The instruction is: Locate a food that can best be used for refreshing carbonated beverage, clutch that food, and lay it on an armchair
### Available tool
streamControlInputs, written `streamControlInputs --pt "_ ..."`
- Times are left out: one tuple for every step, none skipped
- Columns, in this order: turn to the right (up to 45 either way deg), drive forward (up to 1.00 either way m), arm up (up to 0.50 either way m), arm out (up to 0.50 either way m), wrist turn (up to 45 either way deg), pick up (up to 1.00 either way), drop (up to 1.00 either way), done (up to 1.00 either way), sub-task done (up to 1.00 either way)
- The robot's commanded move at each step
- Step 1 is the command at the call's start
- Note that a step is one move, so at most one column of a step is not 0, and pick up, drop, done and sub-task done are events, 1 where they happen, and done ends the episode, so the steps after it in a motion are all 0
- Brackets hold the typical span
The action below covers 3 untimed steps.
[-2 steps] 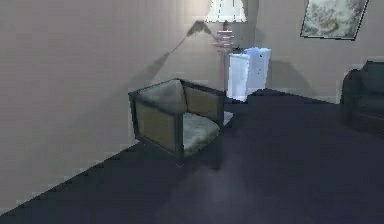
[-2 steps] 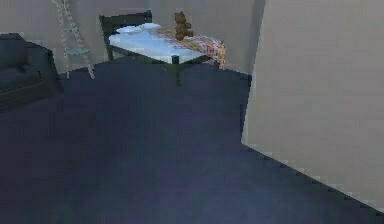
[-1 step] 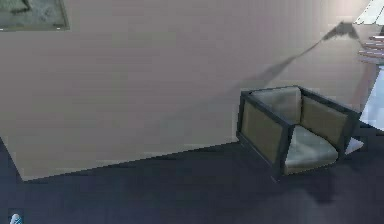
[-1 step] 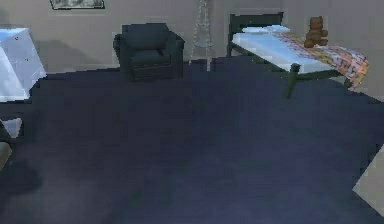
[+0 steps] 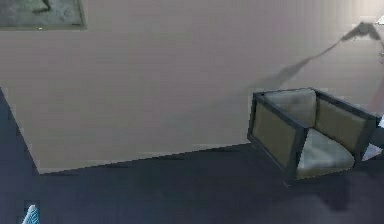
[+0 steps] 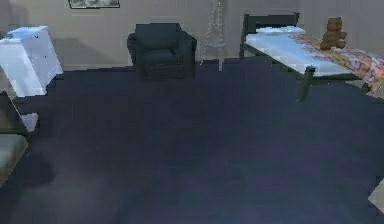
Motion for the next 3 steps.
streamControlInputs --pt "0.0 0.55 0.00 0.00 0.0 0.00 0.00 0.00 0.00" --pt "-12.0 0.00 0.00 0.00 0.0 0.00 0.00 0.00 0.00" --pt "0.0 0.40 0.00 0.00 0.0 0.00 0.00 0.00 0.00"
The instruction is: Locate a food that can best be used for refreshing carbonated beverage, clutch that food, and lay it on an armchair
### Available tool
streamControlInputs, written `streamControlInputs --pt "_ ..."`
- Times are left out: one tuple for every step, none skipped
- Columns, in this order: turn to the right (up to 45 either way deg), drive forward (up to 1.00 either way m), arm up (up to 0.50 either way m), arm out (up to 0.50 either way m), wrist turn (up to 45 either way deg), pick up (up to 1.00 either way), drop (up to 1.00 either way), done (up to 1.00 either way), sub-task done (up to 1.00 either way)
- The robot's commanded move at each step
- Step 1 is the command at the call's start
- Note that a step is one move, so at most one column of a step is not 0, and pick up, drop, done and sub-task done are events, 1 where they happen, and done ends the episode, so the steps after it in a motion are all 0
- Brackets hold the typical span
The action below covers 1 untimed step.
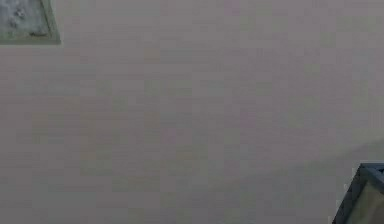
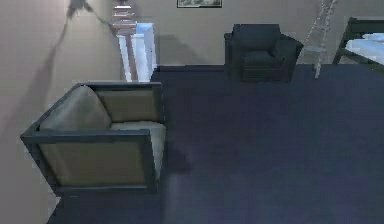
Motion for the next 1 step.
streamControlInputs --pt "-45.0 0.00 0.00 0.00 0.0 0.00 0.00 0.00 0.00"
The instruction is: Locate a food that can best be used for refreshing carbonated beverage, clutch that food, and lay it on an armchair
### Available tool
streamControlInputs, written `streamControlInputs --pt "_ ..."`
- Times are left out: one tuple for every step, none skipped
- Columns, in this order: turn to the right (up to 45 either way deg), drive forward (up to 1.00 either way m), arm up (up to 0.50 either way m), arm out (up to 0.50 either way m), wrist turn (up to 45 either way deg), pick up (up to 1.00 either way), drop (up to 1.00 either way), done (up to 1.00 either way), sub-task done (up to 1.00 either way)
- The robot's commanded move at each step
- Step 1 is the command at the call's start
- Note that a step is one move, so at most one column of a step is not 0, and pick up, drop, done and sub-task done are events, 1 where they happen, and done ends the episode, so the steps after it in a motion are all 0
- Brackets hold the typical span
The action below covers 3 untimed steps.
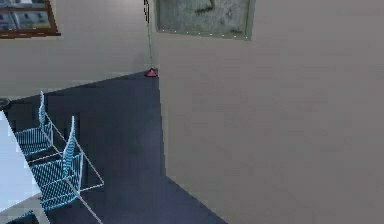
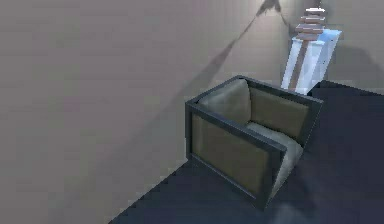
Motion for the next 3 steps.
streamControlInputs --pt "-12.0 0.00 0.00 0.00 0.0 0.00 0.00 0.00 0.00" --pt "0.0 0.20 0.00 0.00 0.0 0.00 0.00 0.00 0.00" --pt "45.0 0.00 0.00 0.00 0.0 0.00 0.00 0.00 0.00"
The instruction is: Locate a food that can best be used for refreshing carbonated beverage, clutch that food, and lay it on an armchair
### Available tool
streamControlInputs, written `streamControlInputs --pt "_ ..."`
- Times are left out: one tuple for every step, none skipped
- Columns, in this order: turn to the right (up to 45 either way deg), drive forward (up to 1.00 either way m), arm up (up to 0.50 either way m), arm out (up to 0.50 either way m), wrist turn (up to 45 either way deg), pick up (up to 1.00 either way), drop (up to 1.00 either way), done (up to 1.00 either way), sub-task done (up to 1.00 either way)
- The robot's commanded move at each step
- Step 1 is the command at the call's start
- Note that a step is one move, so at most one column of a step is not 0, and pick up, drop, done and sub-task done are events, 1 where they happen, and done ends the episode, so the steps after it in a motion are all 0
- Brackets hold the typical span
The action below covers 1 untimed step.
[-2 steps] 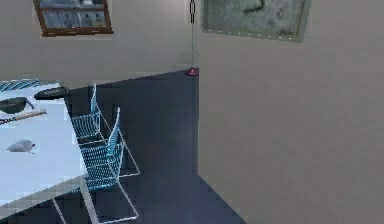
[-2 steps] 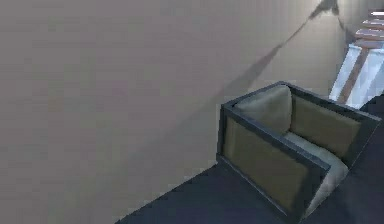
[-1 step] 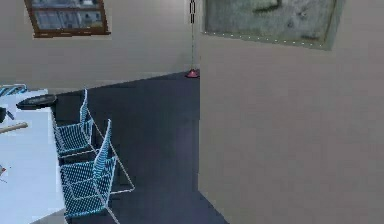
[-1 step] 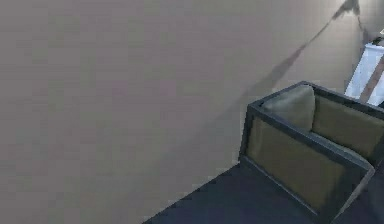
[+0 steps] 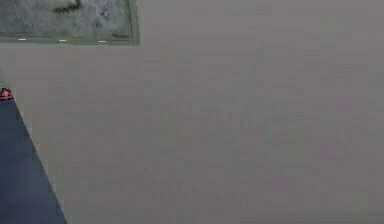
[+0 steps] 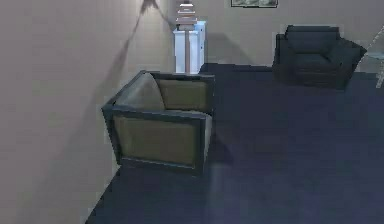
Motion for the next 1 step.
streamControlInputs --pt "45.0 0.00 0.00 0.00 0.0 0.00 0.00 0.00 0.00"
